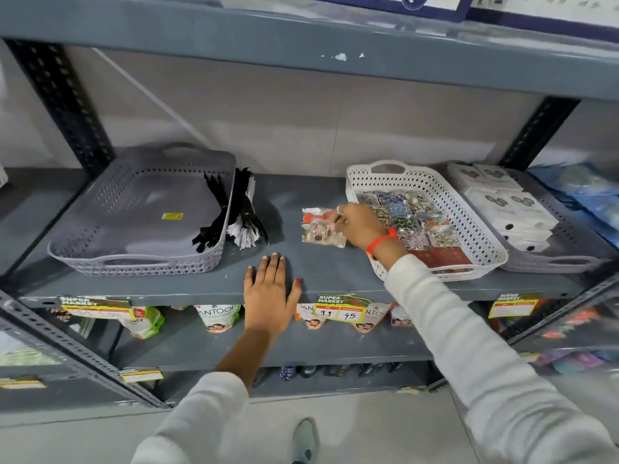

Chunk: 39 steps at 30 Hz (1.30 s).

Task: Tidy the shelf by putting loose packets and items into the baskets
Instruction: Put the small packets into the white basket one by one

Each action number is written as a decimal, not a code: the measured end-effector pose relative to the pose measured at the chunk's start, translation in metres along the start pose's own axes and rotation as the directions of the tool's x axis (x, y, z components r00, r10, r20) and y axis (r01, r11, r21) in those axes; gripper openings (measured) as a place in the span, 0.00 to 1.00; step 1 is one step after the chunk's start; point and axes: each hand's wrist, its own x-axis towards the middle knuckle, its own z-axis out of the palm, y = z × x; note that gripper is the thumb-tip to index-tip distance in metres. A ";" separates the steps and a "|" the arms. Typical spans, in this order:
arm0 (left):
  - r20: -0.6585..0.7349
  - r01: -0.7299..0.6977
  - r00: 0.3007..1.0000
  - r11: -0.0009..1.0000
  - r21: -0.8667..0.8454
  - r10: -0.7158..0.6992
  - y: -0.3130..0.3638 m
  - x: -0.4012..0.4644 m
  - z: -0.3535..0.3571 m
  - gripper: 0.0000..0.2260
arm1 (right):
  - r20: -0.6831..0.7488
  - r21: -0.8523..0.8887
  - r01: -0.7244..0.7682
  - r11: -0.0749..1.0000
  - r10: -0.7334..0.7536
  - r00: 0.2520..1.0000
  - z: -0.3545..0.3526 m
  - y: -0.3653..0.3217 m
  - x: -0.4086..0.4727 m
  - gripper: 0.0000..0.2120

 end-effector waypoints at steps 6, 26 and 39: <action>-0.016 -0.001 1.000 1.000 0.001 0.001 0.001 -0.001 -0.001 0.30 | -0.344 -0.052 -0.084 0.995 0.062 0.937 -0.074 0.034 -0.015 0.09; -0.038 0.004 0.999 1.000 -0.004 -0.004 0.000 0.000 0.003 0.29 | -0.139 -0.052 -0.205 0.977 0.196 0.971 -0.037 0.057 0.009 0.08; 0.020 0.032 0.999 0.998 0.052 -0.033 0.002 0.000 -0.001 0.29 | 0.127 -0.330 0.087 0.940 -0.047 0.991 0.049 0.003 0.049 0.14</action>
